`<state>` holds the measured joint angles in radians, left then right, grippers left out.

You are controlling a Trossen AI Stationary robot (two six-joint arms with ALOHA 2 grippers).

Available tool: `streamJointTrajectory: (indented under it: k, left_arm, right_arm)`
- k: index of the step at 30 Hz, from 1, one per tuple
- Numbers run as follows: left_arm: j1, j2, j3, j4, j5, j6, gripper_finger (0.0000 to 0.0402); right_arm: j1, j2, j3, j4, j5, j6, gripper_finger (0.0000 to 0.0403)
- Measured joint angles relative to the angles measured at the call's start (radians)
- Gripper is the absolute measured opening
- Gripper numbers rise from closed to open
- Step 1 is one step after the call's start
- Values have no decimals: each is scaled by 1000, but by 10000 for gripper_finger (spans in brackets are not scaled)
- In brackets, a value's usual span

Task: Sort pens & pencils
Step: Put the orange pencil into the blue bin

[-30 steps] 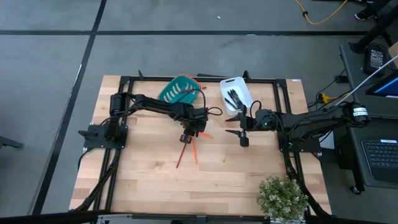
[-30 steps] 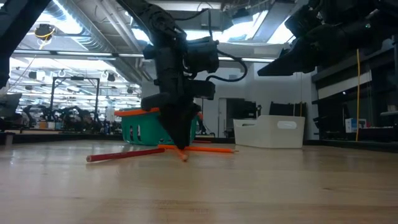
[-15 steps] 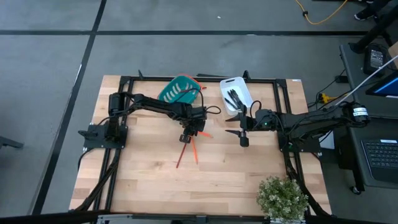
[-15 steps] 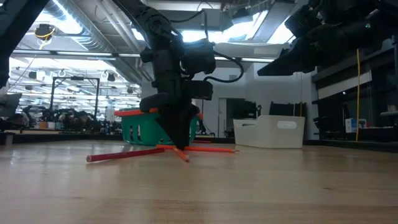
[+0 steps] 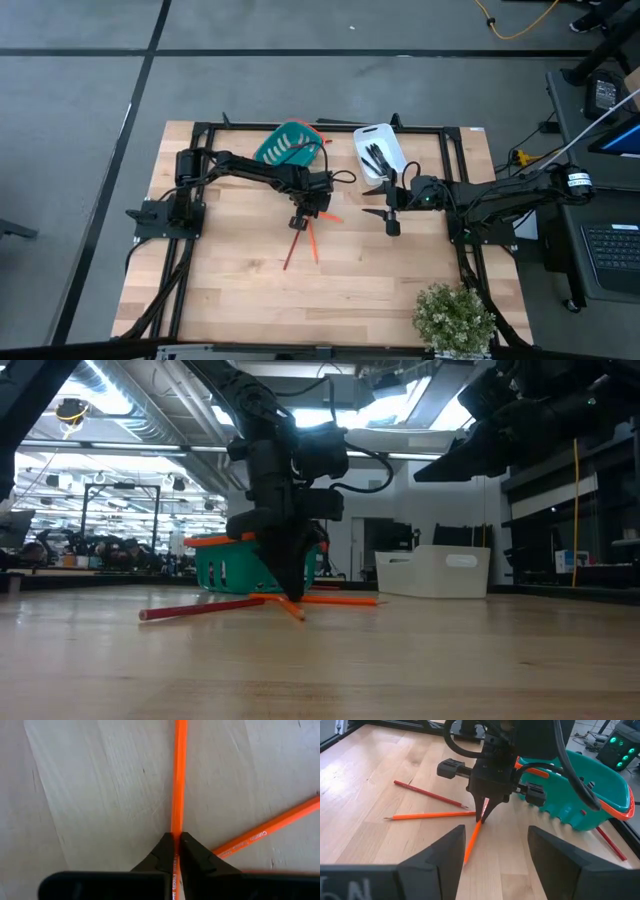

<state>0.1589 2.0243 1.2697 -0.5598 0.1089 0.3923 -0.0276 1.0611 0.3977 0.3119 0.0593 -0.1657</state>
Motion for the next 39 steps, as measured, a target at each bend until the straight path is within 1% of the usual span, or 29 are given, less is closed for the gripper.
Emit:
streamJointTrajectory:
  k: [7, 15, 19, 32, 36, 39]
  left_arm:
    - [11, 0, -1, 5, 7, -24, 4]
    - [20, -19, -3, 34, 43, -24, 3]
    - [21, -49, -4, 31, 38, -21, 2]
    - [23, -224, 1, -5, 30, -24, 2]
    - [24, -256, 0, -9, 29, -24, 1]
    - [24, -257, 1, -1, 25, -23, 2]
  right_arm:
    - [0, 0, 0, 0, 0, 0, 216]
    - [0, 0, 0, -1, 0, 0, 216]
    - [-1, 0, 0, -6, 1, 0, 216]
    - [-1, 0, 0, -17, 4, 0, 216]
    - [-1, 0, 0, -19, 3, 0, 216]
    - [-1, 0, 0, -18, 3, 1, 216]
